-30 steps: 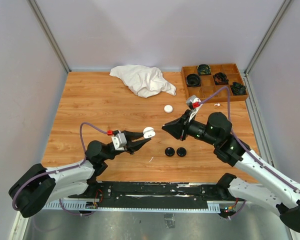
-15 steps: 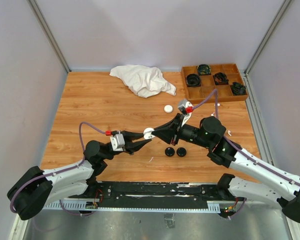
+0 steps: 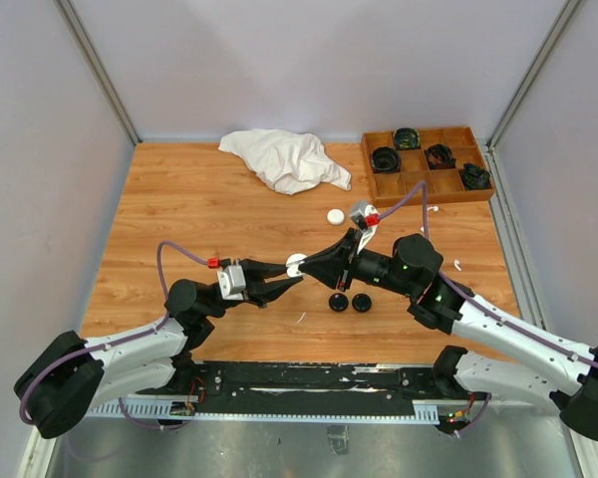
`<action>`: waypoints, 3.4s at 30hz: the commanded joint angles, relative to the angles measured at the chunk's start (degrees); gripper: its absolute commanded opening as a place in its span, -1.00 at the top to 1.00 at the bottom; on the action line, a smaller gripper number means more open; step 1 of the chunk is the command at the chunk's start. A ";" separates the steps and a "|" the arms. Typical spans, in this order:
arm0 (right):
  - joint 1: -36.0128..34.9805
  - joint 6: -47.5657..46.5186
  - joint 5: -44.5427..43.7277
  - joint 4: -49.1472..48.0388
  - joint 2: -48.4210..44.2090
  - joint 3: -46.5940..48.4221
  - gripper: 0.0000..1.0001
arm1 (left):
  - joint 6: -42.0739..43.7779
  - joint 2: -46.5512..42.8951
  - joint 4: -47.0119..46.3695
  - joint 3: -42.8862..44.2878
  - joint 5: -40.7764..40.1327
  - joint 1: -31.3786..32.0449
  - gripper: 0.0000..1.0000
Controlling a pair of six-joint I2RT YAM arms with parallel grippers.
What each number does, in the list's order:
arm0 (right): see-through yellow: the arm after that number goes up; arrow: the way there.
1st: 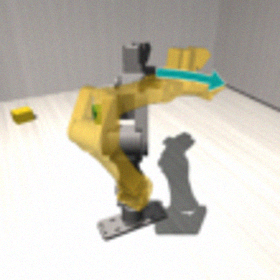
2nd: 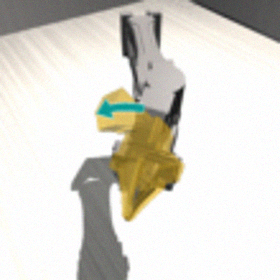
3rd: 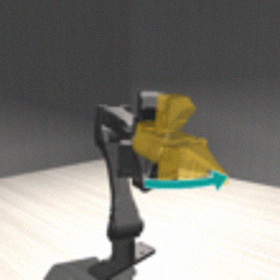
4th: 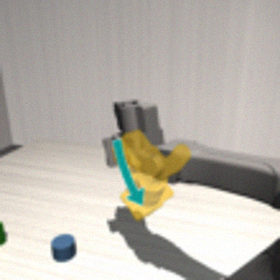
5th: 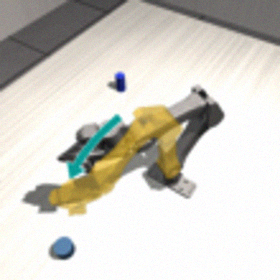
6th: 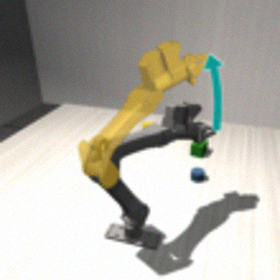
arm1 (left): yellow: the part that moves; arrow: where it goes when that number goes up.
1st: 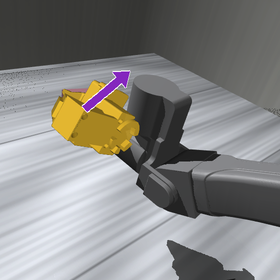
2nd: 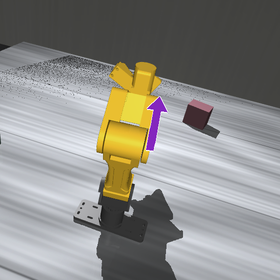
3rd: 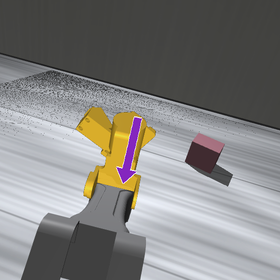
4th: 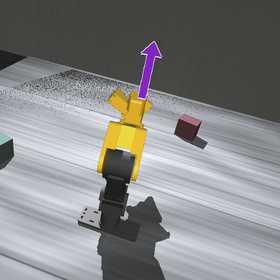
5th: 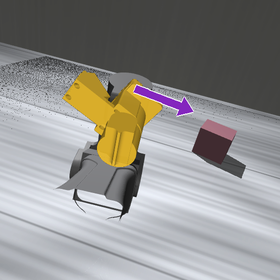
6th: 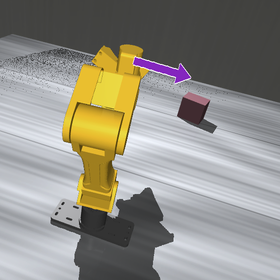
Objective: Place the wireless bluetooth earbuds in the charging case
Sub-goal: Place the earbud in the charging case, then pick up the earbud from the center of the board.
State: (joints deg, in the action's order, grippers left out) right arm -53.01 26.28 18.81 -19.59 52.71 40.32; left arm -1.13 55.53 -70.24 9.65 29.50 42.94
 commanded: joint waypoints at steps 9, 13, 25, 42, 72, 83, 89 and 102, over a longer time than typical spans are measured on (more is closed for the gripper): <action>-1.08 3.13 -0.44 -3.77 1.57 -0.66 0.67 | -0.05 -1.47 -3.06 1.19 -1.28 0.30 0.99; -1.15 3.63 -1.36 -3.57 1.87 -0.99 0.68 | 0.42 -1.60 -3.19 1.16 -2.04 0.30 0.99; -1.13 5.48 -7.68 -1.95 1.06 -2.32 0.47 | 0.32 -1.52 -4.21 0.94 -2.85 0.31 0.99; -1.04 -2.15 -15.41 11.64 -0.72 3.42 -0.02 | -1.00 -0.27 -1.52 -0.77 -6.83 0.30 0.99; 30.96 -16.28 -20.42 51.78 17.28 18.81 -0.70 | 5.36 -7.02 11.29 -7.19 -14.27 -0.74 1.00; 49.79 -17.72 -19.87 49.26 23.86 15.33 -0.68 | 6.04 -11.36 14.41 -7.09 -12.77 -0.75 1.00; 60.24 -16.20 -14.21 46.90 28.52 14.91 -0.63 | 6.17 -12.32 14.60 -7.21 -11.94 -0.75 1.00; 67.66 -19.41 -13.30 45.94 42.10 19.05 -0.47 | 6.38 -13.17 14.43 -7.65 -11.39 -0.75 0.99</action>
State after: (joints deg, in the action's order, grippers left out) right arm 12.71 8.84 5.58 26.17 93.08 56.60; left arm 4.32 43.07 -54.11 2.24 17.50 42.50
